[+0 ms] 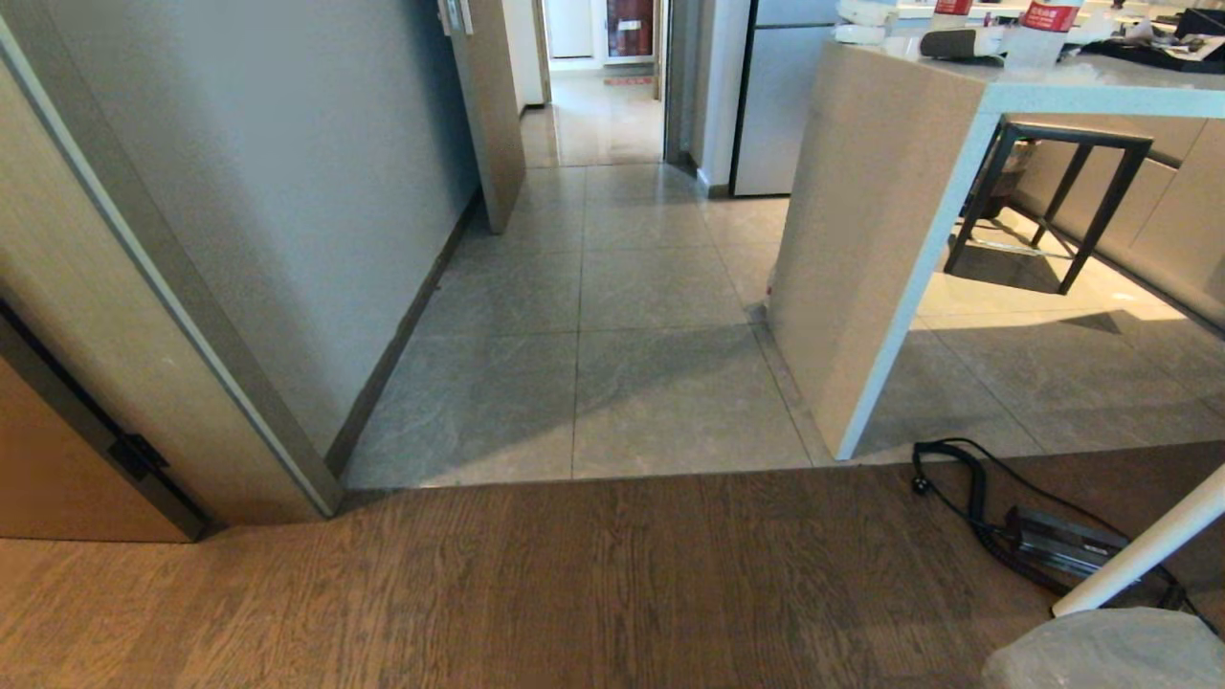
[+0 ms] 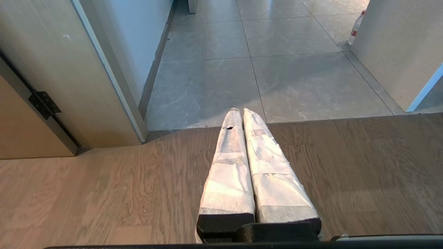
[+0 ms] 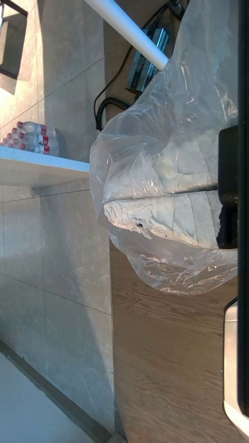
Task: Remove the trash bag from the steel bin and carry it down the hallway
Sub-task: Put the trash bag at the door
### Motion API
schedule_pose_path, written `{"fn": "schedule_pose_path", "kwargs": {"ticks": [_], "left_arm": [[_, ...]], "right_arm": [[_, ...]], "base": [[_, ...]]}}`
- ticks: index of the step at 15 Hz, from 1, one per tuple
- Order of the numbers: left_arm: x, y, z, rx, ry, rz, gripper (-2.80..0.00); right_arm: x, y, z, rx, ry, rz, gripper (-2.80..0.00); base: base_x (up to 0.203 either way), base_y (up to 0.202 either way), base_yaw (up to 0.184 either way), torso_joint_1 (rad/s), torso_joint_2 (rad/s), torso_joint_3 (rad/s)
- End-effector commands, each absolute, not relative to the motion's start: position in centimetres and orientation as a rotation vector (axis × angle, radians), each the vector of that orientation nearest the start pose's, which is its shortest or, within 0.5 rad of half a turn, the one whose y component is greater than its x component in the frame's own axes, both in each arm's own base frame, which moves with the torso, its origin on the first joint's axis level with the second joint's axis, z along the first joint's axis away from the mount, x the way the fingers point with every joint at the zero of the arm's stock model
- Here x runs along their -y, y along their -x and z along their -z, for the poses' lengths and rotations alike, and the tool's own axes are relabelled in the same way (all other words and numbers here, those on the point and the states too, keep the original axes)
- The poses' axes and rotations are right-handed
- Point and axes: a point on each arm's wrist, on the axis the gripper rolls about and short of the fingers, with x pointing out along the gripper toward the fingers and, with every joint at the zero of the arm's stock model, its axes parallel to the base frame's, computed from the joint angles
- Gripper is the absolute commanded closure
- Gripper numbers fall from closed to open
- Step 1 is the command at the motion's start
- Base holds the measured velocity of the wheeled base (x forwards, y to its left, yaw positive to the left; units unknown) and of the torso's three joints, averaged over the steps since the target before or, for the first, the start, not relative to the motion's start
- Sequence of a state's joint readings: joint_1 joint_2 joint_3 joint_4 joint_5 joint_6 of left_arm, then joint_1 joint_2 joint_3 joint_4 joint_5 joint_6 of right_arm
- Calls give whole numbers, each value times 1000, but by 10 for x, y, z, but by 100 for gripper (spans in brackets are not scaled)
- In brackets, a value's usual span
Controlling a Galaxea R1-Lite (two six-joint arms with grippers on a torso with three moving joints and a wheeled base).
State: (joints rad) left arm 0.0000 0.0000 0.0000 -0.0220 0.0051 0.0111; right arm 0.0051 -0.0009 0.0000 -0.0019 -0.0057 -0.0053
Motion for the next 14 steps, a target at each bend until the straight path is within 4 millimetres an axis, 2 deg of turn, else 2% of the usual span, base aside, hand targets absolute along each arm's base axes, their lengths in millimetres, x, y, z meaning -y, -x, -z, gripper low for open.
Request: {"fn": "schedule_pose_path", "kwargs": {"ticks": [1, 14], "left_arm": [[0, 22, -75, 11, -11, -6, 0], [0, 22, -75, 11, -7, -5, 0]], "right_arm": [[0, 23, -76, 3, 6, 0, 0], [0, 23, -76, 3, 12, 0, 0]], "base": [[0, 0, 0, 0, 0, 0], [0, 0, 0, 0, 0, 0]]}}
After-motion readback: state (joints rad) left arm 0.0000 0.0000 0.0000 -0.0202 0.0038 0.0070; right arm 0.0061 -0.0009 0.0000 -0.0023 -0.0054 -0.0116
